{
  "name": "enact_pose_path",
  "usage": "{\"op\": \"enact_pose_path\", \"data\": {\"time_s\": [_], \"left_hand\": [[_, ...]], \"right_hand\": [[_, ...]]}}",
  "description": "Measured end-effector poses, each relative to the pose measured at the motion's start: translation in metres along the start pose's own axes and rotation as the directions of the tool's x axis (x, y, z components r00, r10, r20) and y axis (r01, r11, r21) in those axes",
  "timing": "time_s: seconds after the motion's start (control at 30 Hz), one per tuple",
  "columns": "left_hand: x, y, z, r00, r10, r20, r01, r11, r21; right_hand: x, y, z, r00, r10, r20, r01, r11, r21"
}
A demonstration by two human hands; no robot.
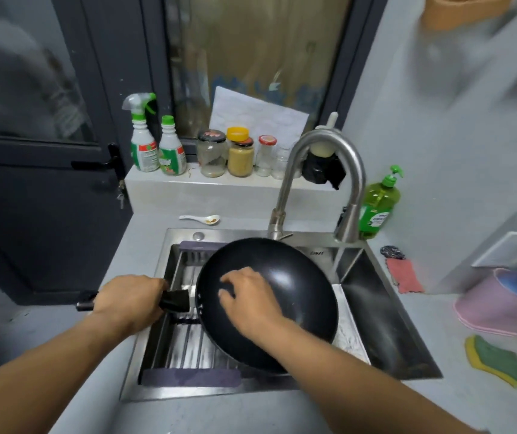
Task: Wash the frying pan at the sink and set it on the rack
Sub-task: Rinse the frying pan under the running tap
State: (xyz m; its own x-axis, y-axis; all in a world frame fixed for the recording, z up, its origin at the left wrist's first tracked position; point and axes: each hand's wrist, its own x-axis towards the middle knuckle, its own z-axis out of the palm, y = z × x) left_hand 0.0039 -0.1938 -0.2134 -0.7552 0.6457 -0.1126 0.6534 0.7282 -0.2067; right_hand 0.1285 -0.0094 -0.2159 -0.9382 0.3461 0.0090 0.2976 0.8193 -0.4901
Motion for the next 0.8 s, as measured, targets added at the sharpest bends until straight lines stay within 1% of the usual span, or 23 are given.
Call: {"op": "enact_pose_path", "data": {"time_s": [0.13, 0.2, 0.3, 0.37, 0.5, 0.63, 0.7, 0.8], "left_hand": [[0.01, 0.041, -0.014, 0.999, 0.036, -0.002, -0.036, 0.999, 0.022], [0.015, 0.058, -0.015, 0.999, 0.038, -0.021, -0.038, 0.999, -0.006], [0.016, 0.08, -0.01, 0.999, 0.023, -0.046, -0.025, 0.998, -0.057], [0.014, 0.095, -0.006, 0.998, 0.015, -0.053, -0.021, 0.993, -0.117], [0.011, 0.126, 0.0, 0.999, 0.029, -0.036, -0.037, 0.97, -0.241], [0.009, 0.156, 0.001, 0.999, 0.008, 0.04, 0.006, 0.941, -0.337], [0.006, 0.169, 0.0, 0.996, 0.011, 0.085, 0.021, 0.933, -0.359], [0.005, 0.188, -0.002, 0.985, 0.051, 0.164, 0.019, 0.917, -0.399]], "right_hand": [[-0.012, 0.015, -0.02, 0.997, 0.079, -0.026, -0.076, 0.994, 0.082], [-0.018, 0.031, -0.033, 0.986, 0.156, -0.052, -0.149, 0.981, 0.125], [-0.028, 0.062, -0.052, 0.953, 0.283, -0.108, -0.263, 0.95, 0.168], [-0.037, 0.087, -0.065, 0.921, 0.349, -0.174, -0.325, 0.934, 0.15], [-0.054, 0.137, -0.087, 0.83, 0.456, -0.321, -0.447, 0.888, 0.107], [-0.062, 0.177, -0.103, 0.755, 0.481, -0.445, -0.518, 0.854, 0.045], [-0.065, 0.193, -0.108, 0.723, 0.511, -0.466, -0.57, 0.821, 0.017], [-0.068, 0.213, -0.112, 0.651, 0.628, -0.427, -0.694, 0.72, 0.0]]}}
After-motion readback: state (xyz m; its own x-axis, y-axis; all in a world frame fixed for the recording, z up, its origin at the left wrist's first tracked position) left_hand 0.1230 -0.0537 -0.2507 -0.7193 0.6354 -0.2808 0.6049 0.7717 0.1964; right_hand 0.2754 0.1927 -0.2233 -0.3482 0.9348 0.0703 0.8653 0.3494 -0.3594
